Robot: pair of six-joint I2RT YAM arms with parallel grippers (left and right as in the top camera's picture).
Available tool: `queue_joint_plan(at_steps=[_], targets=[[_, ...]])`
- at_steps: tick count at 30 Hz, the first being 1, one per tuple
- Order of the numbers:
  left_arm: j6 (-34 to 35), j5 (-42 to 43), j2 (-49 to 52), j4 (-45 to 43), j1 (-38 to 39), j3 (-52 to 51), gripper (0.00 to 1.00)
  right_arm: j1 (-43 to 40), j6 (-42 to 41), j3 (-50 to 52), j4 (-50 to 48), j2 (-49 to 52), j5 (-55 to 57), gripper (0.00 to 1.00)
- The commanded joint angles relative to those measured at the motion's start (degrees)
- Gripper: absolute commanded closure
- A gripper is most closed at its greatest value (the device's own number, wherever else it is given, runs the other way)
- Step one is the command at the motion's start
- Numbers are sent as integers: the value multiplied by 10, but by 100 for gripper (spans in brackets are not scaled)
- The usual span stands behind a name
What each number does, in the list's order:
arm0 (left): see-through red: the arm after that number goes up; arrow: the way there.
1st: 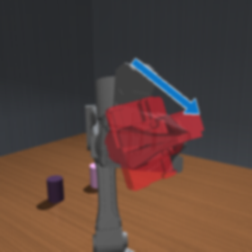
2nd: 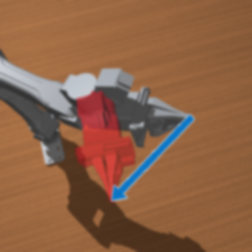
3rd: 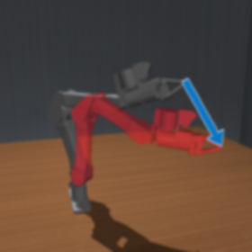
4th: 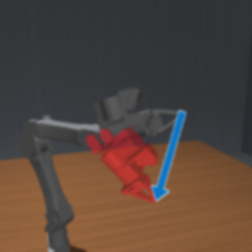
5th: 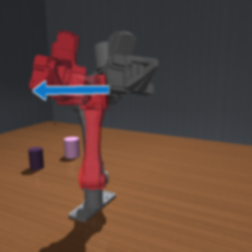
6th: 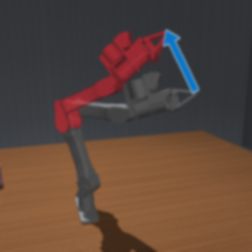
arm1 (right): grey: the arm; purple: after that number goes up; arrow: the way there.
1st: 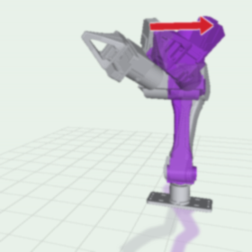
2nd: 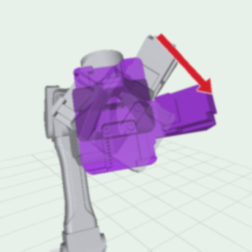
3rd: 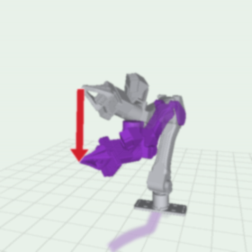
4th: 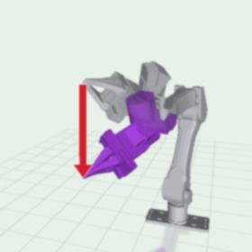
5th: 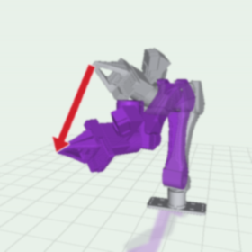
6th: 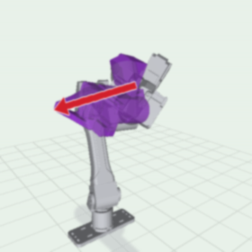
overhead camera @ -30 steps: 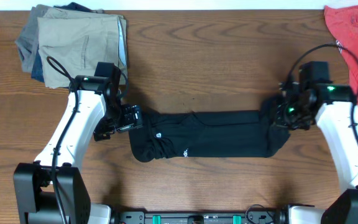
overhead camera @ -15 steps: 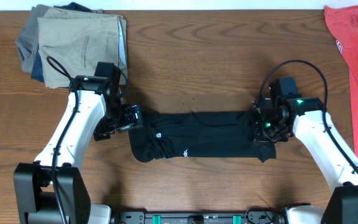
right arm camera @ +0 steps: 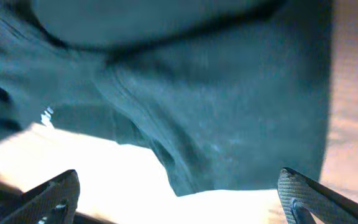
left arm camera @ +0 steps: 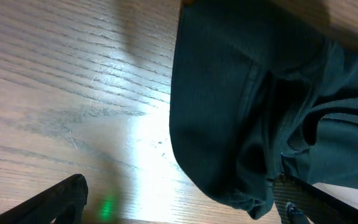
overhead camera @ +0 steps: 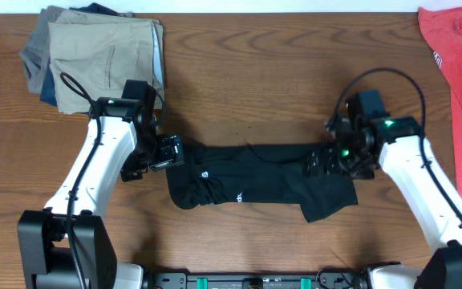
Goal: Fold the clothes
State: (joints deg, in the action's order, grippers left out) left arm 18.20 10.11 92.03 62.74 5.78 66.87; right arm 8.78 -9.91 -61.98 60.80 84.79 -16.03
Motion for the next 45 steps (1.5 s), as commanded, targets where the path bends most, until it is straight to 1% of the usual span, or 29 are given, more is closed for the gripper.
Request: queue_joint_plan(at_steps=[1, 7, 10, 13, 18, 20, 25, 29, 32, 34, 37, 39, 43, 45], targets=[[-1, -3, -2, 1, -1, -4, 5, -10, -1, -19, 3, -6, 8, 1], [-1, -3, -2, 0, -1, -4, 5, 4, -1, 9, -5, 0, 8, 1], [-1, -3, -2, -1, -1, -4, 5, 20, -3, 40, -35, 0, -4, 2], [-1, -3, -2, -1, -1, -4, 5, 40, -3, 72, -78, 0, -40, 2], [-1, -3, -2, -3, -1, -4, 4, 84, -10, 89, -122, 0, -45, 3], [-1, -3, -2, -3, -1, -4, 5, 106, -27, 89, -135, 3, -28, 3], [-1, -3, -2, -3, -1, -4, 5, 161, -77, 89, -152, 40, 56, 4], [-1, -3, -2, -3, -1, -4, 4, 186, -101, 89, -169, 84, 68, 8], [-1, -3, -2, -2, -1, -4, 4, 196, -120, 89, -176, 105, 87, 9], [-1, -3, -2, -3, -1, -4, 4, 198, -124, 89, -177, 114, 88, 14], [-1, -3, -2, -3, -1, -4, 4, 198, -133, 89, -176, 118, 89, 28], [-1, -3, -2, -4, -1, -4, 4, 198, -139, 89, -176, 118, 101, 34], [-1, -3, -2, -5, -1, -4, 4, 198, -156, 89, -177, 118, 127, 58], [-1, -3, -2, -5, -1, -4, 4, 198, -158, 89, -178, 118, 127, 67]])
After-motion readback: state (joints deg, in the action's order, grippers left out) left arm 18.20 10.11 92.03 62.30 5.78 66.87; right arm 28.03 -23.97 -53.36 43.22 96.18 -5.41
